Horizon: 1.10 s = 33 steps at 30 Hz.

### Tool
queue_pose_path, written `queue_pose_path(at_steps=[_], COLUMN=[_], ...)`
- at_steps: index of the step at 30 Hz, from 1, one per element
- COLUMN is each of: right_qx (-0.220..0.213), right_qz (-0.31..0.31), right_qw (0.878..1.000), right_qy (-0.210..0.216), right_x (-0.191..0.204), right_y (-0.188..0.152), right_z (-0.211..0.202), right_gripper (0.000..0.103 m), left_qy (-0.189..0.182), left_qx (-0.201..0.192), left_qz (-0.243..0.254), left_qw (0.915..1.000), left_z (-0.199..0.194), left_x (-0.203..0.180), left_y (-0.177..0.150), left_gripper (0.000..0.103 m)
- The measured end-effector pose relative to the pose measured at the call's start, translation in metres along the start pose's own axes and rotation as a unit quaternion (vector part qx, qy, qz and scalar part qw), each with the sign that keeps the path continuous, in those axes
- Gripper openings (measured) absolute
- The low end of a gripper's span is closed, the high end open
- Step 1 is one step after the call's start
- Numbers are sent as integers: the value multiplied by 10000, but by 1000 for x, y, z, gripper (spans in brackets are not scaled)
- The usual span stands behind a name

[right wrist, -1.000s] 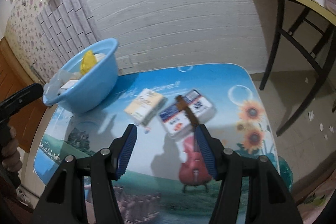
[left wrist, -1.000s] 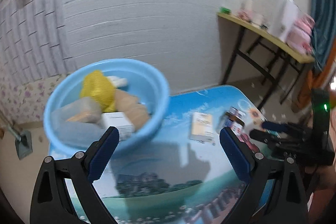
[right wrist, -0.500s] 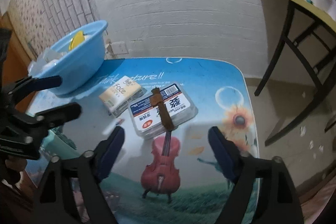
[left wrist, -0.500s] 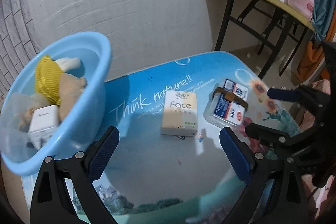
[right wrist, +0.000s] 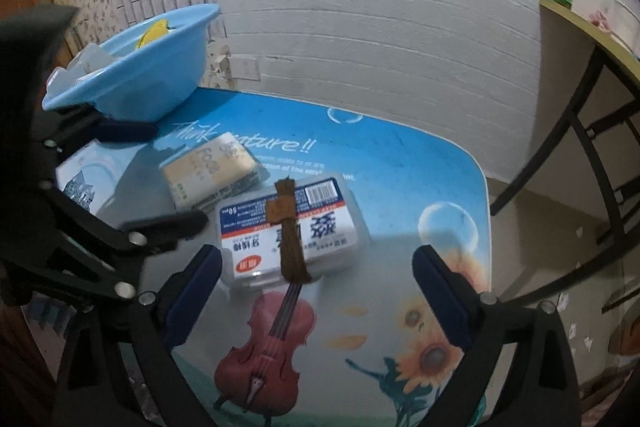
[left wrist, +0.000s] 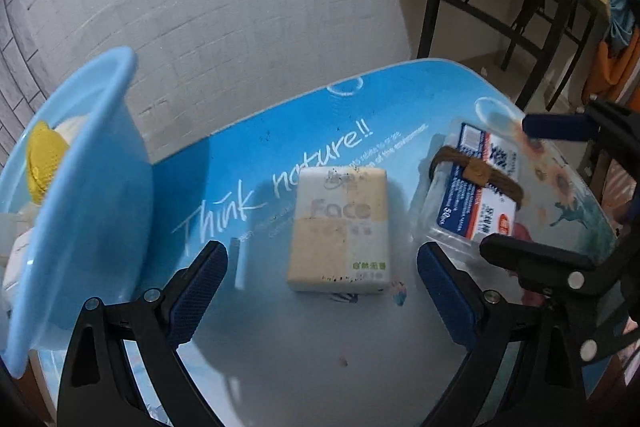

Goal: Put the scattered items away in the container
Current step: 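Grasp the 'Face' tissue pack with the left gripper while the right gripper grasps the strapped white box, then lift the tissue pack and strapped box and carry them toward the basin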

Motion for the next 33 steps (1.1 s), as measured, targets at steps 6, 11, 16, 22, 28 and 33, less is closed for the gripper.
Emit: queue_pose_path(at_steps=[6,11,16,22,28,33], right_qx=[5,-84,-37,-182,105,166], right_qz=[92,397,715,612,217,122], right_qw=[9997,9986,9964,9971,9990,9994], right_qy=[217,332,447,414,389,269], right_x=[-2,-11,-24,-15,3,10], right_y=[5,6,-1,3,8,8], right_z=[4,-5,-15,-21,-4,4], right_gripper=[87,52,44,81,83,83], left_qy=[-319,-382,-347,-327,-380,-492], left_qx=[-55,-127,-105,-142,-193,-179], left_qz=[-71,-14,-11,-120,72,-73], left_qw=[9994,9992,9993,9993,9991,9986], left_z=[3,1,-1,1,-3,-10], left_x=[-7,-15,-14,-12,-18,-14], left_y=[3,7,4,4,3,-7], left_gripper=[69,45,46,54,45,45])
Point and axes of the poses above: each gripper's, at about its wrist camera, not at the fingertips, and z roughly the way its jaws point, x to its left, y to its top, the point moved 6 cm from there along z, roughly the way its jaws point, and after that the axes turned 14 degrees about z, right-handed, at the moved point
